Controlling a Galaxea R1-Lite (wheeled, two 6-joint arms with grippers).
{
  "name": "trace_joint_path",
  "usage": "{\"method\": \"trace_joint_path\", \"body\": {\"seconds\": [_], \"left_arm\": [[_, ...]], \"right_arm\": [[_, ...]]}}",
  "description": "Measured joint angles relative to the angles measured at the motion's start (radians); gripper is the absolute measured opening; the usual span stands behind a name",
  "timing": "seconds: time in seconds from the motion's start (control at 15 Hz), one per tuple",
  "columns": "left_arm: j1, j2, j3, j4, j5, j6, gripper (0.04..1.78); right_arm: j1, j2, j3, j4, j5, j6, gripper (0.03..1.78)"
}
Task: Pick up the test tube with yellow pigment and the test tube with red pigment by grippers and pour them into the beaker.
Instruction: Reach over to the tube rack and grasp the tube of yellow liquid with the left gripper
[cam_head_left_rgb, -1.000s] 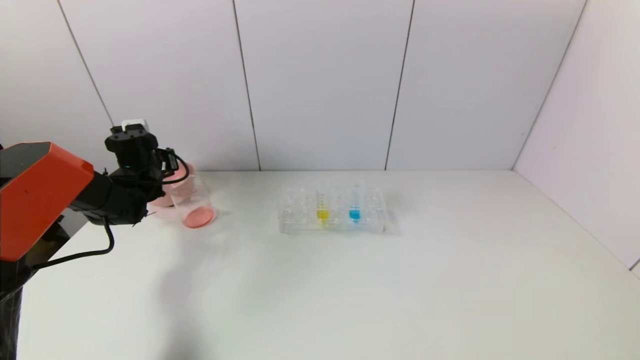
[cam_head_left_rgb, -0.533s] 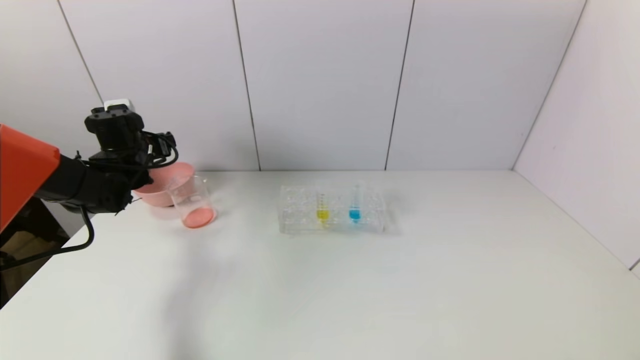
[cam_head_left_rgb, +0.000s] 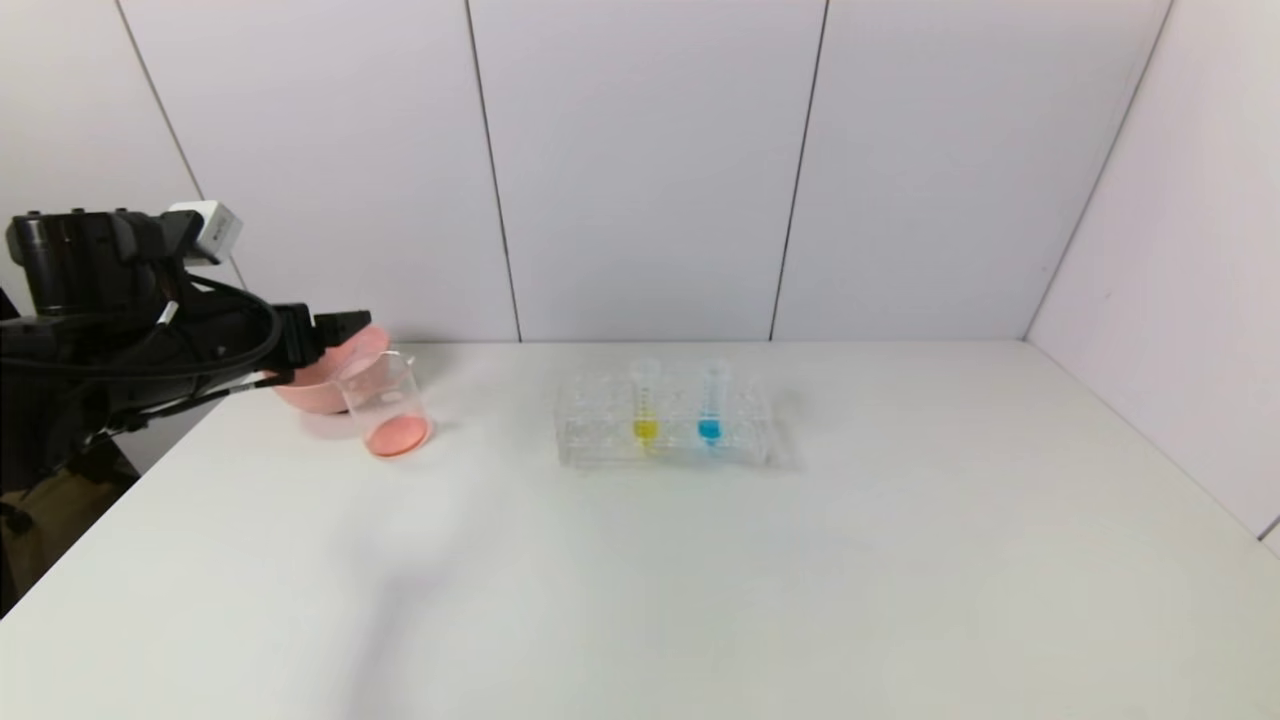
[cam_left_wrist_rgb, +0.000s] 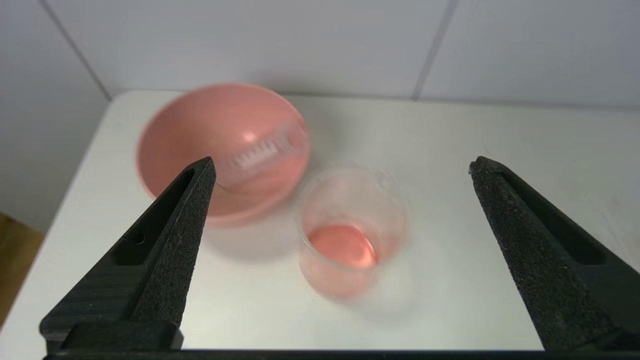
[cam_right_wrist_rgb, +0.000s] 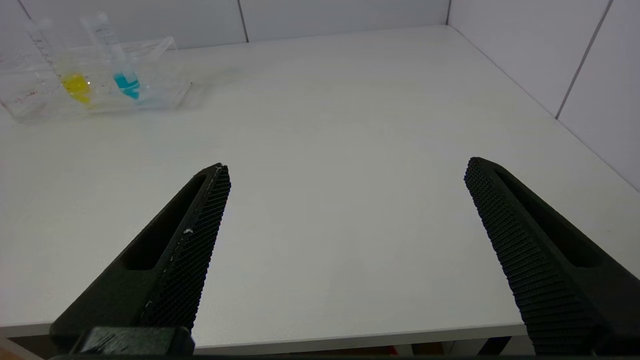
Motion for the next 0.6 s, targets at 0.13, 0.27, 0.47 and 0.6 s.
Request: {"method": "trace_joint_path", "body": {"seconds": [0.13, 0.27, 0.47, 0.6], "left_arm": [[-0.043, -0.106, 0.122, 0.041, -0.147, 0.083, 1.78], [-0.145, -0.176, 0.204, 0.047, -0.180, 0.114, 1.78], [-0.349, -0.229, 0.273, 0.043, -0.080, 0.095, 1.78], [-0.510, -0.232, 0.284, 0.022, 0.050, 0.033, 1.78]], "right_arm": [[0.000, 0.000, 0.000, 0.000, 0.000, 0.000, 1.71], [0.000, 0.000, 0.000, 0.000, 0.000, 0.000, 1.71], [0.000, 0.000, 0.000, 0.000, 0.000, 0.000, 1.71], [0.000, 0.000, 0.000, 0.000, 0.000, 0.000, 1.71]]}}
